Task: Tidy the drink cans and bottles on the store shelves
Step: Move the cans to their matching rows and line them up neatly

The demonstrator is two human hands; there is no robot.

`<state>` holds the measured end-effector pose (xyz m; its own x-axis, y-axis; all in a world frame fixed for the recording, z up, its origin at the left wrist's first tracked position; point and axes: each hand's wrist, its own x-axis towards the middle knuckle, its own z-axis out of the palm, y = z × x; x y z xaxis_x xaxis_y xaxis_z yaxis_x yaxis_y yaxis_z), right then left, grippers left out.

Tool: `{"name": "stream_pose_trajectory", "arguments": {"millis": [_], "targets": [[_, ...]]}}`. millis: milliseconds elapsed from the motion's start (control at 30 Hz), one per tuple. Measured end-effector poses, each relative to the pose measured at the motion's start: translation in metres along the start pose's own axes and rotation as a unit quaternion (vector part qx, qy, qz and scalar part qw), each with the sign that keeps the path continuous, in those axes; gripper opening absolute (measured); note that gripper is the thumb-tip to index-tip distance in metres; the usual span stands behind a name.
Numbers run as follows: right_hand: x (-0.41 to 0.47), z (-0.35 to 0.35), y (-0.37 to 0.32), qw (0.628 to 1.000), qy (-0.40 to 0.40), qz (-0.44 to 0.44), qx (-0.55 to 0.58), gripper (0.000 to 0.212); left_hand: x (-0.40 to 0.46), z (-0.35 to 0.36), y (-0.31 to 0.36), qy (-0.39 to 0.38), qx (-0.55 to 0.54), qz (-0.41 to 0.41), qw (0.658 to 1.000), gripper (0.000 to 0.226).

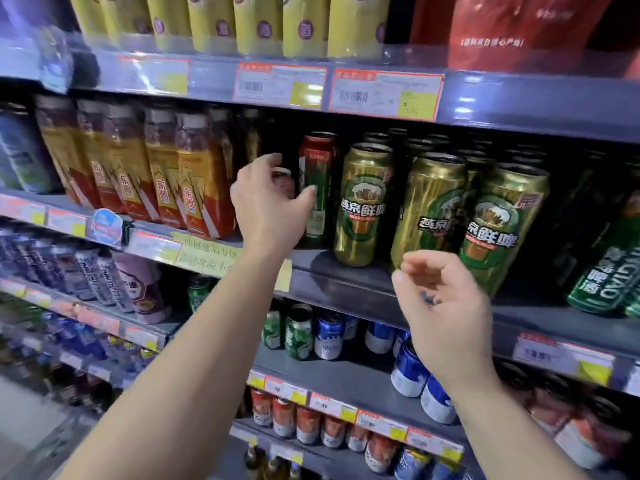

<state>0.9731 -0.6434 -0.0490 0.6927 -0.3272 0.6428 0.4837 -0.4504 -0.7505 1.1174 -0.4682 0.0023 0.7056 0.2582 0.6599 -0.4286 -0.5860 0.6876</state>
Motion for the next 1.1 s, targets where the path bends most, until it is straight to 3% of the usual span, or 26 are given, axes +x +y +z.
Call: {"name": "stream_pose_trajectory", "arguments": {"millis": [100,200,233,300,400,533,667,767,867,967,1100], "targets": [[-0.003,0.021,-0.005,0.997,-0.066,0.027,0.002,0.02,0.027,-0.007,-0.024,-0.002,0.048,-0.046,0.998,0.08],[-0.005,0.039,-0.008,0.994,-0.096,0.051,0.001,0.019,0.03,-0.003,-0.051,-0.128,0.05,-0.113,0.984,0.11],[-0.005,0.045,-0.009,0.993,-0.103,0.056,0.002,0.019,0.028,-0.001,-0.059,-0.166,0.028,-0.131,0.977,0.108],[-0.003,0.059,-0.013,0.99,-0.121,0.074,0.015,0.021,0.024,0.001,-0.068,-0.199,-0.009,-0.141,0.97,0.082],[0.001,0.076,-0.018,0.985,-0.145,0.096,0.017,0.034,0.013,-0.008,-0.068,-0.171,-0.083,-0.101,0.976,0.057],[0.005,0.084,-0.026,0.98,-0.166,0.111,0.012,0.072,-0.007,-0.048,-0.046,-0.227,-0.164,-0.014,0.96,0.052],[-0.01,0.079,-0.031,0.978,-0.183,0.103,0.0,0.082,-0.051,-0.075,-0.054,-0.37,-0.195,0.054,0.907,0.058],[-0.039,0.075,-0.012,0.965,-0.216,0.141,-0.043,0.073,-0.1,-0.063,-0.076,-0.434,-0.226,0.007,0.872,0.059],[-0.07,0.067,0.02,0.94,-0.25,0.214,-0.087,0.079,-0.144,-0.039,-0.099,-0.46,-0.2,-0.052,0.864,0.057],[-0.088,0.05,0.051,0.928,-0.22,0.283,-0.104,0.072,-0.182,-0.007,-0.11,-0.483,-0.214,-0.104,0.842,0.054],[-0.102,0.015,0.081,0.92,-0.164,0.337,-0.119,0.068,-0.221,0.039,-0.097,-0.507,-0.251,-0.113,0.817,0.064]]}}
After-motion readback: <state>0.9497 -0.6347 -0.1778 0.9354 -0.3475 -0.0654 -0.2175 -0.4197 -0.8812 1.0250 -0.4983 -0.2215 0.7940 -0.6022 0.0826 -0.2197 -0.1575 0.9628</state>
